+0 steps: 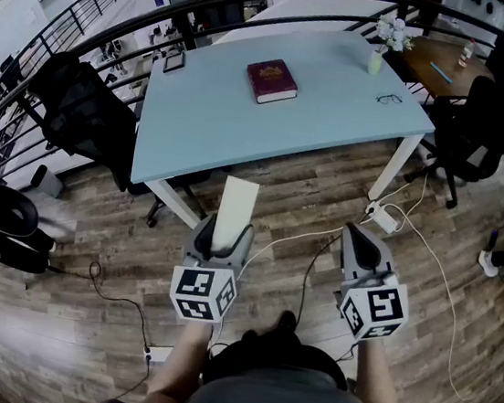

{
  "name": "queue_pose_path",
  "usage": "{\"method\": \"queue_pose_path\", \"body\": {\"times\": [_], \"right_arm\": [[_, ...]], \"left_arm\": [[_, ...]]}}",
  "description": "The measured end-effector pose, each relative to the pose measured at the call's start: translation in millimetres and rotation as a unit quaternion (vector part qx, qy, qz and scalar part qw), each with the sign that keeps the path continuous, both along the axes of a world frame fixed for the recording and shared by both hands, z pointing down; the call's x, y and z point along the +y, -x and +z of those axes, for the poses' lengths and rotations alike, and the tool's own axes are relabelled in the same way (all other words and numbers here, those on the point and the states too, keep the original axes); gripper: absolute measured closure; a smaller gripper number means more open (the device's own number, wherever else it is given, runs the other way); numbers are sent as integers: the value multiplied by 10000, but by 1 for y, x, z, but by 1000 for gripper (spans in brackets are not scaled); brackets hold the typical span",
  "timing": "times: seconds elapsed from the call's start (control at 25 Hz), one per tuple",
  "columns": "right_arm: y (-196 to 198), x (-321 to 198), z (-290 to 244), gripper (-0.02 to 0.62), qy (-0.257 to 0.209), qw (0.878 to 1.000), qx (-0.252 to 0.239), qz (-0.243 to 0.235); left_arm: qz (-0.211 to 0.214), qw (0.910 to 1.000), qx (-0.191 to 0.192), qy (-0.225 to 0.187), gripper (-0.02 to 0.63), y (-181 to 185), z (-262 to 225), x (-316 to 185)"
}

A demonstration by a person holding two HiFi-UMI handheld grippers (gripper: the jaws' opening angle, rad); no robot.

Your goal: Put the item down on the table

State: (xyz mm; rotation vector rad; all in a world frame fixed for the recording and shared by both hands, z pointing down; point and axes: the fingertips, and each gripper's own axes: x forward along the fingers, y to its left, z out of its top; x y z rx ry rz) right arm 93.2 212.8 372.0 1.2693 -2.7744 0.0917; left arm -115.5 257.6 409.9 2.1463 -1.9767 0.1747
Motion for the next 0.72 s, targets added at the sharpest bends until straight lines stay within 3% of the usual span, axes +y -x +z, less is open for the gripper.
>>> {"method": "queue_pose_path", "body": {"times": [0.72], "right_arm": [[-27, -31, -2, 592, 126, 9991, -394, 126]], "left_arm": [[153, 9997, -161, -27, 296, -23, -7, -37]]}}
